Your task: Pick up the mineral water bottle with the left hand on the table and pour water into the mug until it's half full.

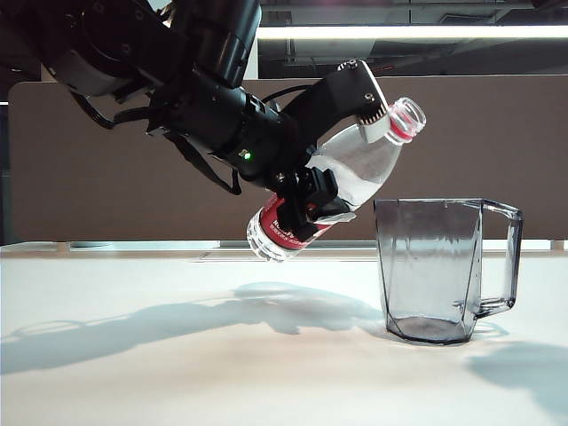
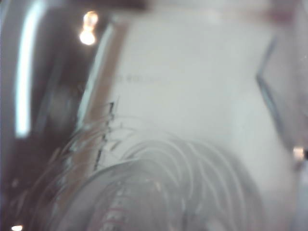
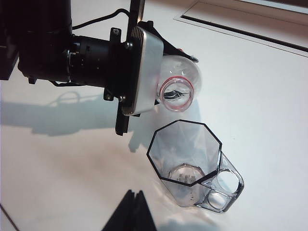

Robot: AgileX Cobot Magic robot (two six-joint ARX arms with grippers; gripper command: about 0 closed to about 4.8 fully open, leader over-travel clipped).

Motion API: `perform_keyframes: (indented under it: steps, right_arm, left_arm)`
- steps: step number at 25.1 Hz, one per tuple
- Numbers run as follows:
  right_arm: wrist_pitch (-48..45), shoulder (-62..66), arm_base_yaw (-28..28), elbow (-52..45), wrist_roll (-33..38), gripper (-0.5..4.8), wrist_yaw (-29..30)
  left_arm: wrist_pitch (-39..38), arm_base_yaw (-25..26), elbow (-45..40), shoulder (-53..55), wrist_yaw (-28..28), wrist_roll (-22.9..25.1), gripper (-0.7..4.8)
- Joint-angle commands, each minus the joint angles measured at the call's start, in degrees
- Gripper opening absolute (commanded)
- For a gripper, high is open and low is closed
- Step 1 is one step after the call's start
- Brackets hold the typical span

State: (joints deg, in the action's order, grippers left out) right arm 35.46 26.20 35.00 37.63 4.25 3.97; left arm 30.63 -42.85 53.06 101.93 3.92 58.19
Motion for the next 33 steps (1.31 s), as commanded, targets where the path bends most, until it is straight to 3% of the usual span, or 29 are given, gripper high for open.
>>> perform_keyframes:
  steps: [1,33]
  right_arm:
    - [-0.94,-0.04,-0.04,0.42,0.04,-0.09,0.22]
    - [-0.94,-0.07,-0.04,0.39,0.07,-0.08,0.26]
  left_arm:
    - [3.23,-0.11,0.57,-0.68,0.15,4.22,2.14]
    - [9.27,1.44,1.81,2.71,0.15,9.53,2.14]
